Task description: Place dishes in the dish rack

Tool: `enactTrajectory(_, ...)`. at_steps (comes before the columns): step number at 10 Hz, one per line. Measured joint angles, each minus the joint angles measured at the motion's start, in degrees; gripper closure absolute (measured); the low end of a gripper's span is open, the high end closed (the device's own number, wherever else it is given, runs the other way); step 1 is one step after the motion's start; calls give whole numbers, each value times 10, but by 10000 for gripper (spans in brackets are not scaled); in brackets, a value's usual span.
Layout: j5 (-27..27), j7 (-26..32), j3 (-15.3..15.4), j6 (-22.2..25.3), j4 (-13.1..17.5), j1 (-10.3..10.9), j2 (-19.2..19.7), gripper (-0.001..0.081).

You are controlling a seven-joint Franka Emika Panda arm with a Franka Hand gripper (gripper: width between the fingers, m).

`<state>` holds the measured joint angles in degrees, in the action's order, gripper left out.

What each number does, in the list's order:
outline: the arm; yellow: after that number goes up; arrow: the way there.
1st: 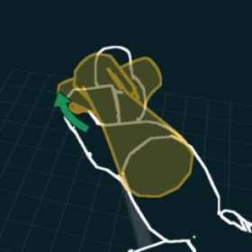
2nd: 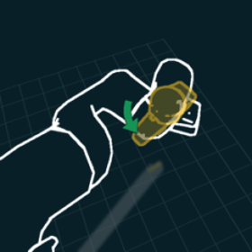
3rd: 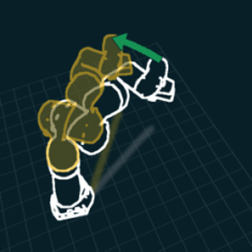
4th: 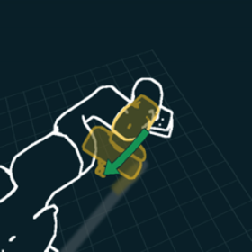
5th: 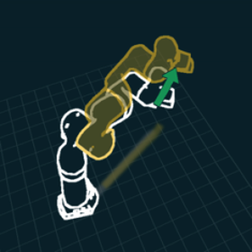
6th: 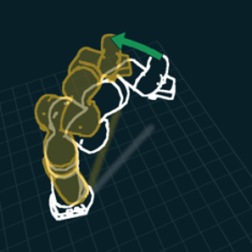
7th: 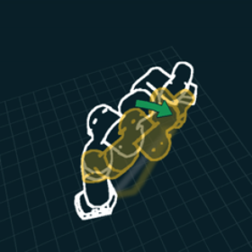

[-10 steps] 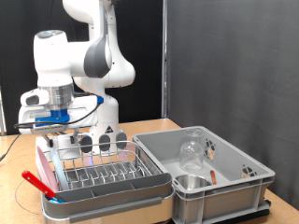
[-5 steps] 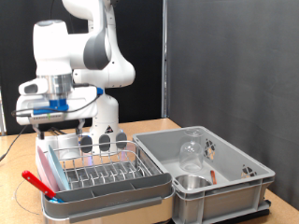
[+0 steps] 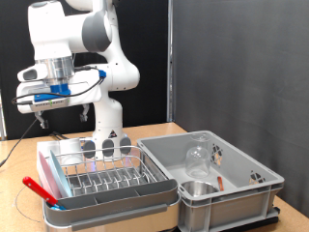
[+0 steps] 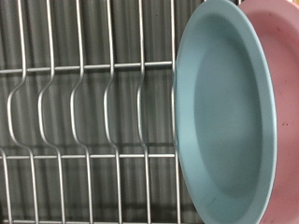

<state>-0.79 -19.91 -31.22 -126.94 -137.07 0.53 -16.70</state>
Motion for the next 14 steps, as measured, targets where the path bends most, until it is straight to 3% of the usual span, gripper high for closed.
enactTrajectory(2,23,17,0,2,-2,4,0,-2)
enactTrajectory(4,64,26,6,26,3,25,-1,-2)
enactTrajectory(8,97,22,46,41,11,70,-2,-2)
enactTrajectory(10,99,1,69,41,15,80,-3,-2)
enactTrajectory(12,106,33,66,40,14,83,-2,-2)
enactTrajectory(14,125,87,77,17,15,109,-2,-2)
